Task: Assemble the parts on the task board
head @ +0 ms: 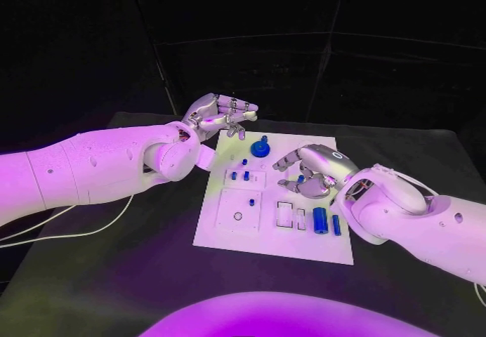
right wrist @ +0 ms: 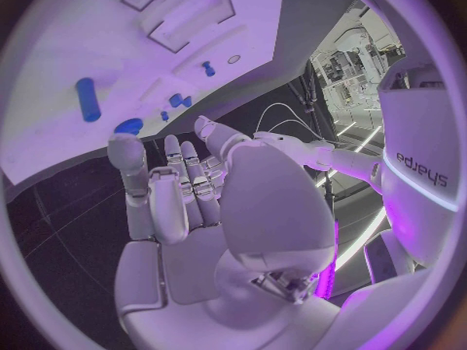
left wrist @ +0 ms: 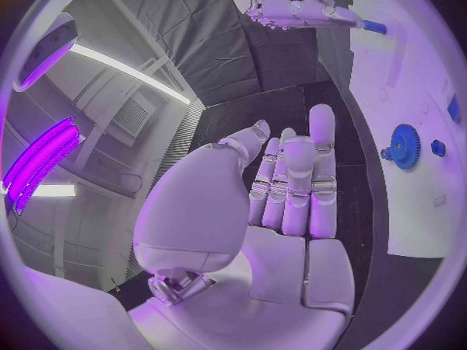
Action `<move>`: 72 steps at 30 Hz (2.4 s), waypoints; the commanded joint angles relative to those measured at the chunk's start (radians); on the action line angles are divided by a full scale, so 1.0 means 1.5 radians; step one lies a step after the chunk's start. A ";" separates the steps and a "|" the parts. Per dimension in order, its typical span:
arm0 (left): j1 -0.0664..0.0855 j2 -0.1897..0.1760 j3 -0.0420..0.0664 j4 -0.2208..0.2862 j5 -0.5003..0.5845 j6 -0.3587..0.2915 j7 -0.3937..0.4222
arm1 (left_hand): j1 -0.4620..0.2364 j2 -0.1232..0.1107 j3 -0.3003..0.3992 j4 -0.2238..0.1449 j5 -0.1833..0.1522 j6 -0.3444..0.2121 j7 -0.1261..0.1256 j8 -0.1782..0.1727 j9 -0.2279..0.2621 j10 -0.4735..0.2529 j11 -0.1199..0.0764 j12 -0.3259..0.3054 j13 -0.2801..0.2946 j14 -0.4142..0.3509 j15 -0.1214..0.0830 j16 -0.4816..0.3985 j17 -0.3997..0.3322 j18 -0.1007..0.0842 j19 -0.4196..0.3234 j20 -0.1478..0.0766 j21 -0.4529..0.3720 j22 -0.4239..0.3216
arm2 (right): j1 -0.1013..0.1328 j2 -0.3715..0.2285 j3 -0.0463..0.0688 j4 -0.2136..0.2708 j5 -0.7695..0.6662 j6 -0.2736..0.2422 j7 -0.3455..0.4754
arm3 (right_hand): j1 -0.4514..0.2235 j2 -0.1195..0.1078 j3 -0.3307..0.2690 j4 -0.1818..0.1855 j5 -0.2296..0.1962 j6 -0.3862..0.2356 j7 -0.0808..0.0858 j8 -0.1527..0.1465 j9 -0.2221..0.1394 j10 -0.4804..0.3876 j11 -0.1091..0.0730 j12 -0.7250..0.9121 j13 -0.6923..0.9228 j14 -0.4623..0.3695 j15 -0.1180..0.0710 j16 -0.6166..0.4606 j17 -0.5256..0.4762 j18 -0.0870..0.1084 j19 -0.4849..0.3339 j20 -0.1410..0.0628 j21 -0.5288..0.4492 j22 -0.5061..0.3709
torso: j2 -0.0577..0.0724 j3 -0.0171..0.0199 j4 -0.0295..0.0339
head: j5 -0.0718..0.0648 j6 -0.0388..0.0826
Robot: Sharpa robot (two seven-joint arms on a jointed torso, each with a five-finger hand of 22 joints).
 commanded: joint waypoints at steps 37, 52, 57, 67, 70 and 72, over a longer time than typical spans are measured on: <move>0.001 0.004 -0.001 -0.005 0.002 0.012 0.001 | -0.002 0.000 -0.004 0.000 0.001 -0.007 0.001 0.002 -0.001 -0.006 -0.001 0.006 0.001 -0.005 -0.002 -0.002 -0.001 0.004 -0.002 0.001 -0.005 -0.002 | 0.030 0.013 0.008 -0.085 -0.055 0.219 -0.078 | 0.026 0.033 -0.089 0.008 -0.001 0.012 -0.018 0.004 0.002 0.009 -0.016 0.065 0.001 0.024 -0.008 -0.010 -0.020 0.005 0.006 -0.011 -0.016 -0.013 | 0.003 0.0012 0.0015 | -0.021 0.011; 0.001 0.003 -0.001 -0.004 0.002 0.012 0.001 | -0.002 0.000 -0.004 0.000 0.001 -0.007 0.001 0.002 -0.001 -0.006 -0.001 0.006 0.001 -0.005 -0.002 -0.002 -0.001 0.004 -0.002 0.001 -0.005 -0.002 | 0.028 0.032 0.008 -0.106 -0.058 0.240 -0.088 | 0.043 0.051 -0.048 0.004 -0.012 0.064 -0.028 0.018 0.006 0.090 -0.034 0.067 0.002 0.029 -0.023 -0.004 -0.013 0.000 0.024 -0.025 0.001 0.014 | 0.002 0.0004 0.0012 | -0.020 0.003; 0.001 0.003 -0.001 -0.004 0.002 0.011 0.001 | -0.002 0.000 -0.004 0.000 0.001 -0.007 0.001 0.002 -0.001 -0.006 -0.001 0.006 0.001 -0.005 -0.002 -0.002 -0.001 0.004 -0.002 0.001 -0.005 -0.002 | 0.027 0.034 0.007 -0.108 -0.058 0.240 -0.089 | 0.043 0.050 -0.047 0.004 -0.013 0.066 -0.029 0.018 0.006 0.093 -0.035 0.066 0.002 0.029 -0.023 -0.004 -0.012 0.000 0.025 -0.026 0.002 0.015 | 0.002 0.0005 0.0006 | -0.019 0.002; 0.001 0.002 -0.001 -0.004 0.002 0.010 0.001 | -0.002 0.000 -0.004 0.000 0.001 -0.007 0.001 0.002 -0.001 -0.007 -0.001 0.006 0.001 -0.005 -0.002 -0.002 0.000 0.004 -0.002 0.001 -0.006 -0.002 | 0.027 0.021 0.007 -0.094 -0.055 0.142 -0.078 | 0.042 0.048 -0.039 0.003 -0.011 0.075 -0.032 0.018 0.005 0.104 -0.038 0.059 0.002 0.030 -0.026 -0.002 -0.010 -0.002 0.030 -0.028 0.007 0.022 | 0.001 0.0007 0.0007 | -0.022 0.004; 0.001 0.001 -0.001 -0.004 0.002 0.010 0.001 | -0.001 0.000 -0.005 0.000 0.001 -0.008 0.001 0.003 0.000 -0.008 -0.001 0.008 0.002 -0.005 -0.002 -0.001 0.000 0.004 -0.002 0.002 -0.006 -0.002 | 0.027 0.012 0.008 -0.080 -0.043 0.098 -0.065 | 0.043 0.048 -0.037 0.002 -0.009 0.076 -0.032 0.018 0.005 0.105 -0.038 0.058 0.002 0.030 -0.026 -0.001 -0.008 -0.002 0.031 -0.029 0.008 0.025 | 0.001 0.0003 0.0010 | -0.022 0.006; 0.001 0.001 -0.001 -0.004 0.002 0.009 0.001 | -0.001 0.000 -0.005 0.000 0.001 -0.008 0.001 0.003 0.000 -0.008 -0.001 0.008 0.002 -0.005 -0.002 -0.001 0.000 0.004 -0.002 0.002 -0.006 -0.002 | 0.027 0.005 0.008 -0.070 -0.033 0.074 -0.056 | 0.045 0.048 -0.034 0.000 -0.006 0.078 -0.032 0.018 0.005 0.107 -0.038 0.055 0.002 0.031 -0.027 0.001 -0.006 -0.003 0.033 -0.029 0.011 0.028 | 0.001 0.0001 0.0011 | -0.022 0.006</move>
